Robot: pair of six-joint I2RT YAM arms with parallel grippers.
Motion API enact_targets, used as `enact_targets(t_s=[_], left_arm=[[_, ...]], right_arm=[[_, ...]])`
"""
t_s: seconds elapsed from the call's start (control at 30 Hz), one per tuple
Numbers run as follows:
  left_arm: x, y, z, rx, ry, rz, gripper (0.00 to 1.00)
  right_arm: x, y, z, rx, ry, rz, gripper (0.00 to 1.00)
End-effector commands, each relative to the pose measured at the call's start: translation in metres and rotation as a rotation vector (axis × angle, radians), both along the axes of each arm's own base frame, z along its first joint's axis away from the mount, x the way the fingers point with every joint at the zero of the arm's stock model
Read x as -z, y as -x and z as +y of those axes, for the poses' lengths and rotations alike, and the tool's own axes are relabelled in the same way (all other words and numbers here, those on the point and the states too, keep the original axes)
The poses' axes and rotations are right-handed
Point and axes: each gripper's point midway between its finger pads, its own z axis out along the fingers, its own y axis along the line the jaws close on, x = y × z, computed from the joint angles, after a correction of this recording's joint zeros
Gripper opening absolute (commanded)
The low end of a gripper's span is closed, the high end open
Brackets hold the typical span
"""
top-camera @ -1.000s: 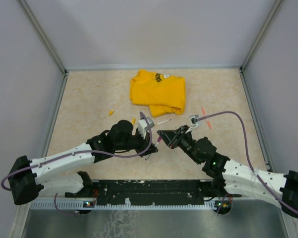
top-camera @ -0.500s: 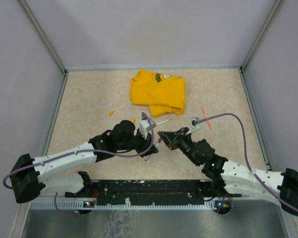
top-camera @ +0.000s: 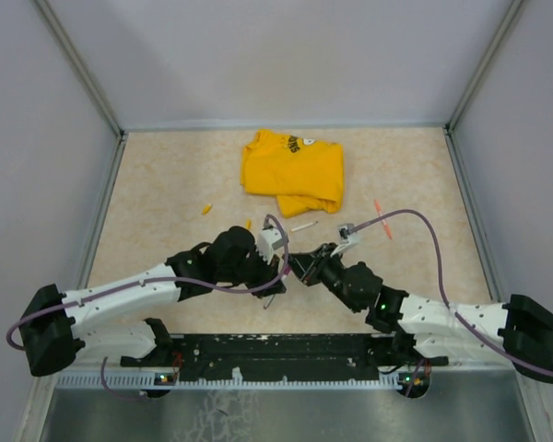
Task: Insert the pens into the pen caps
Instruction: Press the pen cap onto the pen.
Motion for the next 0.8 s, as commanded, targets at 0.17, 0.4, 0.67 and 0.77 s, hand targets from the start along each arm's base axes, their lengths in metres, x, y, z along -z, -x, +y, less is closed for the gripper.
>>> enact_targets(t_s=[0.17, 0.4, 0.67, 0.77], left_arm=[[-0.255, -0.064, -0.030, -0.181, 0.749, -0.525, 0.00], [-0.249, -0.064, -0.035, -0.159, 0.717, -0.520, 0.00], [-0.232, -0.064, -0.039, -0.140, 0.665, -0.497, 0.00], [-0.227, -0.063, -0.038, -0.139, 0.656, -0.488, 0.00]], right_arm=[[0.065, 0.075, -0.001, -0.308, 0.326, 0.132, 0.00], [0.002, 0.051, -0.005, -0.203, 0.304, 0.019, 0.01], [-0.078, 0.018, -0.014, -0.056, 0.280, -0.109, 0.14], [-0.105, 0.010, -0.019, -0.018, 0.289, -0.162, 0.17]])
